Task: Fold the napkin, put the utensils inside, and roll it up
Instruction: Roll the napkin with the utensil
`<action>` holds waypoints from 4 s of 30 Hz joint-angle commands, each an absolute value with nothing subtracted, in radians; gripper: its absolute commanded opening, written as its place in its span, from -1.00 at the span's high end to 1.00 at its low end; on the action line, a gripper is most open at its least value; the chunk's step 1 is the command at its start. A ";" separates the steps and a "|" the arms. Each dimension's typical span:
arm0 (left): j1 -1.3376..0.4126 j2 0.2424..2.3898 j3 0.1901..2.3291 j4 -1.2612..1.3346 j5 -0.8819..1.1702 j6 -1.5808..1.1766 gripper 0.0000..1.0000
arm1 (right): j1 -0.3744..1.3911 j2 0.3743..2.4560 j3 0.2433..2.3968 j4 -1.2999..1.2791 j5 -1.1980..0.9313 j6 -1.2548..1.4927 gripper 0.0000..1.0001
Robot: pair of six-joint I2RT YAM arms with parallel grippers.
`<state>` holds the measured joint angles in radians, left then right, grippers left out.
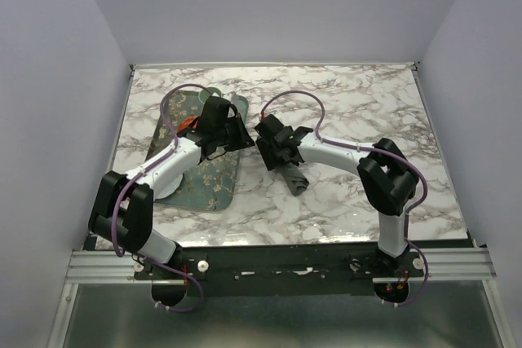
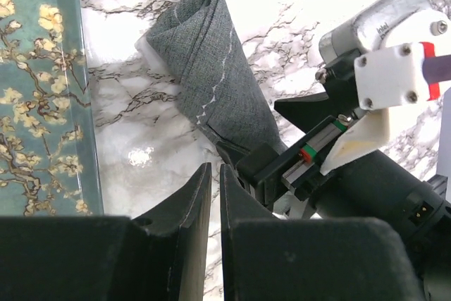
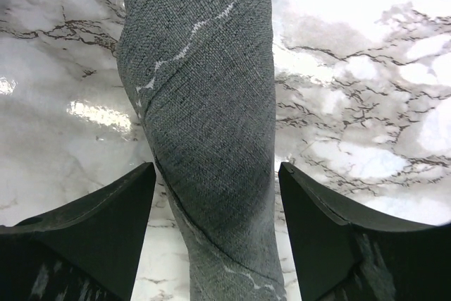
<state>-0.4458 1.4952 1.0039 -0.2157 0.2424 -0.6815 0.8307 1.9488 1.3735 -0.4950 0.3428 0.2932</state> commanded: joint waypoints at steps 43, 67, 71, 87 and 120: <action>-0.270 1.381 0.838 -0.115 0.252 -0.788 0.73 | 0.911 2.056 1.411 -0.529 0.563 0.250 -0.31; -0.396 1.598 0.940 -0.005 0.468 -0.807 0.73 | 0.614 1.830 1.149 -0.351 0.088 0.337 0.21; -0.463 1.686 1.026 0.018 0.468 -0.827 0.73 | 0.529 1.812 1.098 -0.310 0.006 0.351 0.19; -0.520 1.982 1.284 0.089 0.557 -0.963 0.73 | 0.261 1.867 1.120 -0.281 -0.120 0.345 0.05; -0.563 2.172 1.503 0.026 0.575 -0.937 0.21 | 0.262 1.729 1.131 -0.376 -0.230 0.299 -0.35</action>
<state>-0.5587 2.1654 1.4864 0.0536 0.5655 -0.9646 0.2665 1.7355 1.1126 -0.3470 -0.2115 0.3122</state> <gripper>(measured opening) 0.399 0.688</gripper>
